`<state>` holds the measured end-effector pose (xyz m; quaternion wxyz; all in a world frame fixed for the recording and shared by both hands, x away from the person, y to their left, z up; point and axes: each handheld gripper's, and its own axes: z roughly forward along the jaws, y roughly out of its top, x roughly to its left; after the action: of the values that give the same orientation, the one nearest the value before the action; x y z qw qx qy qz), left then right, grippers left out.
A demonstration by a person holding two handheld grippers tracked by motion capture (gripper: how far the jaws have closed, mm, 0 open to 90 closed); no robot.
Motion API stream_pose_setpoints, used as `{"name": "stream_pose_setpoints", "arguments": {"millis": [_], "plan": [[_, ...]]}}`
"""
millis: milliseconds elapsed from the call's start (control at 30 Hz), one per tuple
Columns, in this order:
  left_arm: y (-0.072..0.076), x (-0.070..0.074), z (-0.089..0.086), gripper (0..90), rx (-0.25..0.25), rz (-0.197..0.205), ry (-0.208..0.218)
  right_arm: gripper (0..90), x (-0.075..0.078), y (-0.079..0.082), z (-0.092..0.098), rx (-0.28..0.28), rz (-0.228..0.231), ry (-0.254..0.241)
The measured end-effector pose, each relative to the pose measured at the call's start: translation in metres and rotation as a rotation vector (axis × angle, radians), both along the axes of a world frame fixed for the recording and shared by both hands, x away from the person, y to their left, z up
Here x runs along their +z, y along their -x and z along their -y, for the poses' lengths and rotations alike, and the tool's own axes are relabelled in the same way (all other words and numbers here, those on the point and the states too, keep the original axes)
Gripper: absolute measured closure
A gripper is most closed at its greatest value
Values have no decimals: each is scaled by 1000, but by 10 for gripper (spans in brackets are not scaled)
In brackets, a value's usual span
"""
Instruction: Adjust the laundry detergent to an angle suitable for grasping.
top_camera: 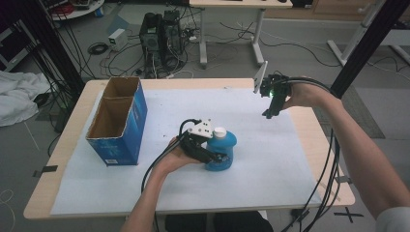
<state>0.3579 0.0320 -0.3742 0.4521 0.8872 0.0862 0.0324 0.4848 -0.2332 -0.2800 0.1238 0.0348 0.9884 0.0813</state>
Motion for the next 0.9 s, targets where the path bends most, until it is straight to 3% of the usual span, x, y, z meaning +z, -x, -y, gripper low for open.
{"name": "stream_pose_setpoints", "arguments": {"millis": [67,100,133,167,200,233,267,300,333,400,433,567,600,667,700,867,900], "plan": [[1,0,1,412,11,-23,22,129,0,0,0,-1,2,2],[0,0,0,398,11,-22,25,129,1,-3,0,42,4,26],[0,2,-2,393,2,-13,15,129,1,0,-1,5,-6,23],[1,2,-2,391,15,-23,38,129,0,0,-2,2,0,6],[0,3,-3,381,15,-28,38,129,0,-1,-1,27,4,22],[-1,4,-5,361,12,-19,16,129,1,-2,-2,36,-5,38],[0,3,-4,348,23,-37,27,129,-1,1,-3,1,1,4],[-2,4,-6,345,14,-24,2,129,1,-3,-3,50,-2,49],[-1,4,-5,343,24,-38,11,129,1,0,-4,14,-9,31],[-2,4,-6,313,26,-48,9,130,1,-2,-4,48,-6,46],[-2,4,-6,311,32,-53,16,129,-1,0,-5,10,-8,20],[-3,4,-7,310,21,-50,-4,129,-1,0,-6,15,-11,26],[-2,2,-6,307,33,-48,16,129,-1,0,-6,19,-11,23],[-2,2,-5,299,27,-56,10,129,-1,0,-6,9,-11,30],[-2,2,-5,298,27,-56,7,129,0,-1,-5,33,-11,45],[-2,3,-6,298,31,-55,-10,129,-1,0,-6,20,-11,36],[-2,4,-7,292,28,-43,-28,129,0,-1,-5,37,-9,46]]}}
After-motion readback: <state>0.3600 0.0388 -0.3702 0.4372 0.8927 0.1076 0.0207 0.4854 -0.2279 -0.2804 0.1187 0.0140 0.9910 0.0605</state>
